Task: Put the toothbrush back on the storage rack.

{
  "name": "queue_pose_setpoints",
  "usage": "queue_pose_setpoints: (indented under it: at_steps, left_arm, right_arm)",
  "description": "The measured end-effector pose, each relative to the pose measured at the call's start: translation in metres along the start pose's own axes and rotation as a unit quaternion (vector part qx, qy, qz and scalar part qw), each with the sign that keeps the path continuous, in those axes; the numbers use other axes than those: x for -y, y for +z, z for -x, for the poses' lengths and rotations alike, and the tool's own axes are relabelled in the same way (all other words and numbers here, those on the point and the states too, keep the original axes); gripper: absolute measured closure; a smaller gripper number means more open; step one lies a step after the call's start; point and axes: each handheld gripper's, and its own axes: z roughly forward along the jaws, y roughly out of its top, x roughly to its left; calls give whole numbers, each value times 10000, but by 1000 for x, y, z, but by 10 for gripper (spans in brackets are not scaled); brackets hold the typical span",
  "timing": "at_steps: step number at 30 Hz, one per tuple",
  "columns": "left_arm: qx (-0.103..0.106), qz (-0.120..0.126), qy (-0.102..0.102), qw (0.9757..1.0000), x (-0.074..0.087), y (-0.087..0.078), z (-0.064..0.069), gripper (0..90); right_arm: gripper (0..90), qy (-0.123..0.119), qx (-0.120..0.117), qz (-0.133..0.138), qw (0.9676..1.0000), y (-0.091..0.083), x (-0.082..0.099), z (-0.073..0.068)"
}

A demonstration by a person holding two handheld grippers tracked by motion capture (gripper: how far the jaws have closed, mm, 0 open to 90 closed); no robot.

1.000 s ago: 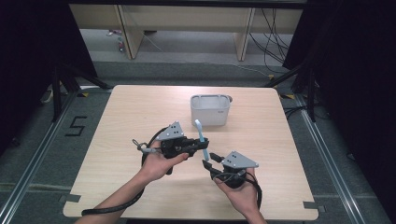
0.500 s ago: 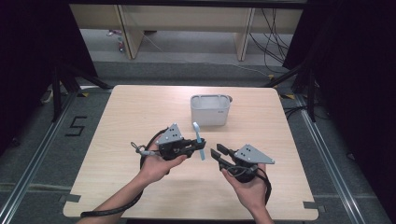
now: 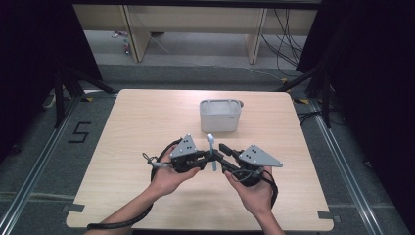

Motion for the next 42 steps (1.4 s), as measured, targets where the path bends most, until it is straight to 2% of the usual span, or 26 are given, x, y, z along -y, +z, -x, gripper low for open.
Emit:
queue_pose_setpoints:
  at_steps: [1, 2, 3, 5, 7, 9, 13, 17, 18, 19, 23, 25, 27, 28, 30, 32, 33, 34, 38, 39, 40, 42]
  left_arm:
    - [8, 9, -4, 10000, 0, 1, 1, 831]
    - [18, -18, 27, 10000, -1, 1, 1, 831]
    - [27, 3, 5, 10000, -1, 2, 2, 831]
    - [39, -27, 64, 10000, -2, 2, 3, 831]
    - [36, -1, 67, 10000, -2, 3, 4, 831]
    - [35, -5, 90, 10000, -2, 3, 4, 831]
    - [13, -27, 136, 9999, -3, 2, 4, 831]
    - [-12, -43, 149, 9999, -2, 2, 5, 831]
    - [-9, -57, 173, 9998, -2, 2, 5, 831]
    - [-7, -67, 194, 9998, -2, 2, 5, 831]
    - [-25, -63, 213, 9998, -2, 2, 6, 831]
    - [-31, -57, 220, 9997, -2, 2, 6, 831]
    - [0, 3, 218, 9998, -2, 3, 6, 831]
    - [14, 22, 222, 9998, -2, 3, 6, 830]
    - [-30, -19, 265, 9996, -3, 2, 7, 830]
    - [-19, 37, 325, 9995, -3, 2, 7, 821]
    - [-23, 51, 351, 9994, -3, 1, 7, 802]
    - [-17, 70, 363, 9993, -2, 0, 7, 770]
    - [-95, 55, 396, 9992, 0, -5, 5, 642]
    - [-136, 75, 388, 9991, 3, -10, 5, 612]
    - [-175, 77, 390, 9991, 5, -13, 4, 591]
    - [-265, 76, 418, 9987, 8, -20, 3, 540]
  right_arm:
    - [669, -103, 58, 69, 9999, 1, -1, 0]
    - [667, -40, -10, 29, 10000, 2, -1, -1]
    - [667, -113, 50, 67, 9999, 2, -2, -1]
    - [667, 63, 29, 11, 10000, 3, -2, -4]
    - [671, -9, 24, 31, 10000, 6, -2, -3]
    - [694, -7, -25, 48, 10000, 8, -3, -3]
    - [740, -36, 47, -5, 10000, 8, -5, -3]
    - [771, -33, 20, -19, 10000, 8, -4, -3]
    - [776, -185, 112, 33, 9998, 8, -4, -2]
    - [781, -70, 21, -16, 10000, 9, -3, -4]
    - [804, -79, 28, -68, 9999, 9, -3, -4]
    - [815, -117, -4, -40, 9999, 9, -3, -4]
    - [821, -239, 82, 4, 9997, 8, -4, -3]
    - [822, -193, 35, 17, 9998, 8, -4, -3]
    - [824, -295, 145, 58, 9994, 7, -5, -2]
    - [825, -162, 48, 35, 9999, 7, -5, -4]
    - [826, -224, 42, 88, 9997, 7, -5, -3]
    - [826, -173, 51, 36, 9998, 6, -6, -3]
    - [826, -247, 220, 114, 9994, 5, -9, 1]
    - [826, -152, 217, 73, 9996, 2, -11, 2]
    - [826, -315, 267, 207, 9989, 2, -13, 5]
    - [826, -300, 328, 194, 9988, 0, -15, 7]
